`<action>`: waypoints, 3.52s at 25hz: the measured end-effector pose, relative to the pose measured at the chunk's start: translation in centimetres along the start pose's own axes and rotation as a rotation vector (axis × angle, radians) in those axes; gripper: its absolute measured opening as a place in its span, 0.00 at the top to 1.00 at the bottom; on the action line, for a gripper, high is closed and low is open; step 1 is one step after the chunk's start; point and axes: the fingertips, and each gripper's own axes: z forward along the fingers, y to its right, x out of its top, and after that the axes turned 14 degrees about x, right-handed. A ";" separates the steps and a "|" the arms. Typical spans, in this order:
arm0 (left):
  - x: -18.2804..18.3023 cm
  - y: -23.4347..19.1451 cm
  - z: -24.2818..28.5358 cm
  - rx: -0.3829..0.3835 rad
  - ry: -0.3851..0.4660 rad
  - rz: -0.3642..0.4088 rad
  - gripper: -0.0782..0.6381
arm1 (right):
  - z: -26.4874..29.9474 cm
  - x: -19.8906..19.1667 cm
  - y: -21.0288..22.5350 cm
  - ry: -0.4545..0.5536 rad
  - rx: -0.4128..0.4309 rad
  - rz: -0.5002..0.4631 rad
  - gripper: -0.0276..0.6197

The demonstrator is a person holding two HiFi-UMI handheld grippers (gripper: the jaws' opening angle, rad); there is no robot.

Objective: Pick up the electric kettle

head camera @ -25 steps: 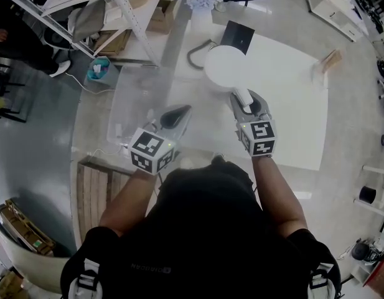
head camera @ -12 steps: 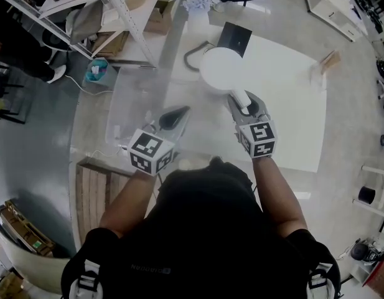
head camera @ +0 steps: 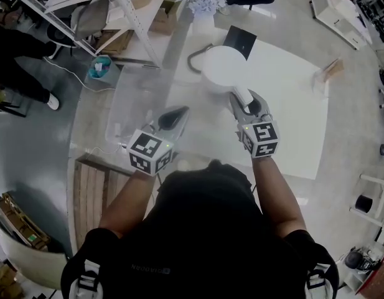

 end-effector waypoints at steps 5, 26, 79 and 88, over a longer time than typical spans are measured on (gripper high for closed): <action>0.1 -0.8 -0.1 0.023 0.001 -0.010 0.89 | 0.4 0.7 0.3 0.022 0.005 0.007 0.75; 0.1 1.8 1.7 -0.068 -0.005 0.027 0.89 | -6.6 0.6 3.6 0.067 -0.153 0.049 0.76; -1.5 7.5 1.3 -0.206 -0.048 0.098 0.89 | -22.7 -9.5 11.7 0.061 -0.619 0.215 0.76; -1.6 6.8 0.3 -0.196 -0.039 0.090 0.89 | -22.6 -10.1 11.4 0.050 -0.622 0.223 0.76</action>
